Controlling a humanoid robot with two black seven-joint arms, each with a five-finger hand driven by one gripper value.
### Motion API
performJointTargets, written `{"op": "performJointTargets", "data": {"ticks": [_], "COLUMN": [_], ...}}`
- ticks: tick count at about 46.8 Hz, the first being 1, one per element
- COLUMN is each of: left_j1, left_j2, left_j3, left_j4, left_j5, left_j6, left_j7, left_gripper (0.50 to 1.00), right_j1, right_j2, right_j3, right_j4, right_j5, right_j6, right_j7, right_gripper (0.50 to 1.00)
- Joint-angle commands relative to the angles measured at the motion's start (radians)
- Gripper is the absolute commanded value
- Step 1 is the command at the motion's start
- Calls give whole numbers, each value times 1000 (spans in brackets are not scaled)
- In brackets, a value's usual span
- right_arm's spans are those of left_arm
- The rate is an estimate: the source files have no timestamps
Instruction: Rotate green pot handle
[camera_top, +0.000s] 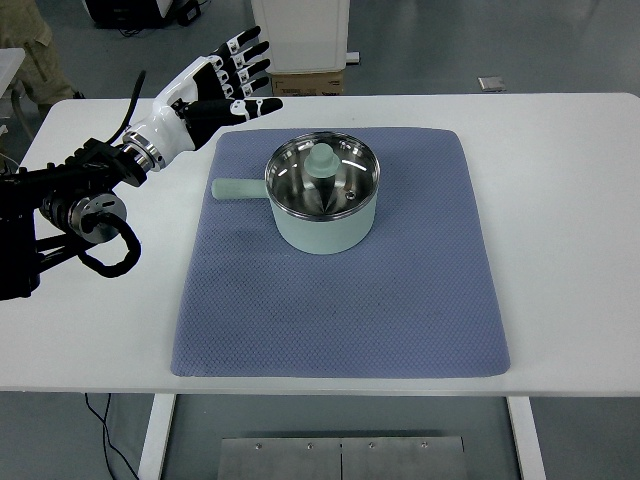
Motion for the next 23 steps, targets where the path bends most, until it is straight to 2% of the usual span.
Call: {"op": "performJointTargets", "data": {"ticks": [1,23], "left_j1": [32,176], "left_j2": [0,-6], "left_j3": [-24,-176], "left_j4": [12,38], "left_j5": [-30,-84], "left_j6": [0,34], "left_j7": [0,0], "left_gripper": [1000,1000], "right_j1": [0,0], "right_j2": [0,0], "right_j3": [0,0], "right_j4": [0,0], "right_j5": [0,0], "right_j6": [0,0], "right_j7": [0,0], "right_gripper": [1000,1000]}}
